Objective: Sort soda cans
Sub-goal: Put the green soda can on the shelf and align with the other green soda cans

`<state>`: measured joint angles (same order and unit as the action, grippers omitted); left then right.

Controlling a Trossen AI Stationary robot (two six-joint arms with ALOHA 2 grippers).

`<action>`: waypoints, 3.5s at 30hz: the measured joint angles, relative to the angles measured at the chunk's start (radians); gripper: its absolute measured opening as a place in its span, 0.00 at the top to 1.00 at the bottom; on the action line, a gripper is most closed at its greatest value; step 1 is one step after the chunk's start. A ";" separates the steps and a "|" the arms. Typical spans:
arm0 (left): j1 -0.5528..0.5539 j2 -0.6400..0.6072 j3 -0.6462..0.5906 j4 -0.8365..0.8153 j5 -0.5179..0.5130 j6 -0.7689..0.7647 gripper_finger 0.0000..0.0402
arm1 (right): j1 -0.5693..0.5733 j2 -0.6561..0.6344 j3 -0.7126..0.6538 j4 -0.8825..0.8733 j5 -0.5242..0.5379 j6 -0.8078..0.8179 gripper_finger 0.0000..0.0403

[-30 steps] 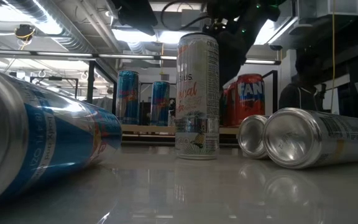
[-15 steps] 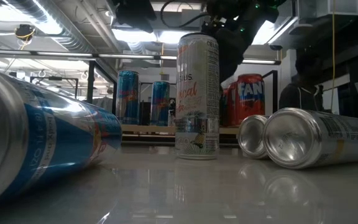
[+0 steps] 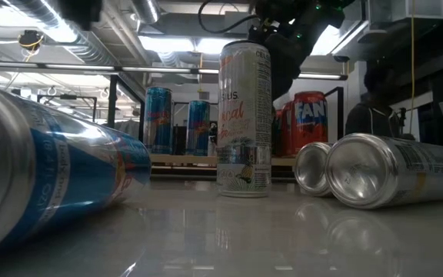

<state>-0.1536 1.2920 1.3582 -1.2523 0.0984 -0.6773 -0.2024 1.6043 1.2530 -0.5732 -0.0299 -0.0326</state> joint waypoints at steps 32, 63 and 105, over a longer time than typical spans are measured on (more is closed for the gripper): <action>-0.432 0.005 -0.001 -0.239 -0.017 -0.186 0.18 | 0.000 0.000 0.000 -0.002 -0.008 0.001 0.04; -0.696 0.005 -0.332 -0.117 0.044 -0.387 0.18 | 0.000 0.000 0.000 -0.002 -0.008 0.000 0.04; -0.696 0.004 -0.402 -0.015 0.061 -0.641 0.32 | 0.000 0.000 0.001 -0.002 -0.008 0.000 0.04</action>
<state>-0.8494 1.2957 0.9565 -1.2669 0.1593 -1.3188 -0.2024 1.6039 1.2537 -0.5755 -0.0383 -0.0322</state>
